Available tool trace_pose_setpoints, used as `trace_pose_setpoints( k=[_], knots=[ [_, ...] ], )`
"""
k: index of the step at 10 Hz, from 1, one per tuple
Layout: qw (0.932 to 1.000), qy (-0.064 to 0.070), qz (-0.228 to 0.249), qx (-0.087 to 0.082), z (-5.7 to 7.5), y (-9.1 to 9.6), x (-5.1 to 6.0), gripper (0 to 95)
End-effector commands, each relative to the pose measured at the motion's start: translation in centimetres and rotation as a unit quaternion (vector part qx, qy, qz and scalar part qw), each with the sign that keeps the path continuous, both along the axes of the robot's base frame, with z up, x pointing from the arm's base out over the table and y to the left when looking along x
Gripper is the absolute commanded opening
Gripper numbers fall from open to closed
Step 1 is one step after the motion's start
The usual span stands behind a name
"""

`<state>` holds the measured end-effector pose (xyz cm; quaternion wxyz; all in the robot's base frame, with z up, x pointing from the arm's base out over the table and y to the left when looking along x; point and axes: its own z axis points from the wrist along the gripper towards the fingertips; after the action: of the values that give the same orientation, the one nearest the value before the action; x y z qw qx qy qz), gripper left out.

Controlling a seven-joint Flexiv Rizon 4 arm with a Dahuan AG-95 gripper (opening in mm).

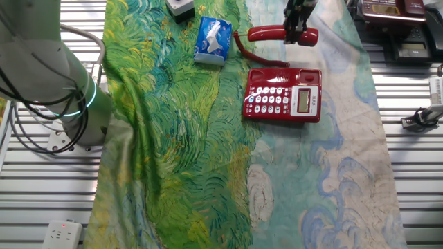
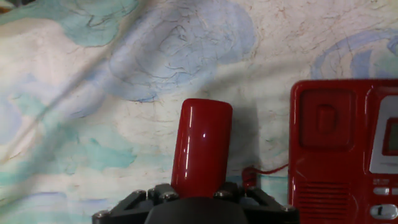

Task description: Place the handset of the telephone on the corresponding phone cradle

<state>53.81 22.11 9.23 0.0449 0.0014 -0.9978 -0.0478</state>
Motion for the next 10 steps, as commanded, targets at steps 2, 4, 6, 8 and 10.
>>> trace_pose_setpoints(
  k=[2, 4, 6, 8, 10],
  knots=[
    [0.9998, 0.013, 0.013, 0.002, 0.8, -1.2, -0.8, 0.0],
    [0.9997, 0.016, 0.016, 0.004, 0.9, -1.5, -1.0, 0.0],
    [0.9997, 0.017, 0.015, 0.003, 0.7, -1.5, -1.3, 0.0],
    [0.9997, 0.016, 0.016, 0.003, 0.6, -1.6, -1.5, 0.0],
    [0.9997, 0.018, 0.017, 0.003, 0.8, -1.9, -1.7, 0.0]
  ],
)
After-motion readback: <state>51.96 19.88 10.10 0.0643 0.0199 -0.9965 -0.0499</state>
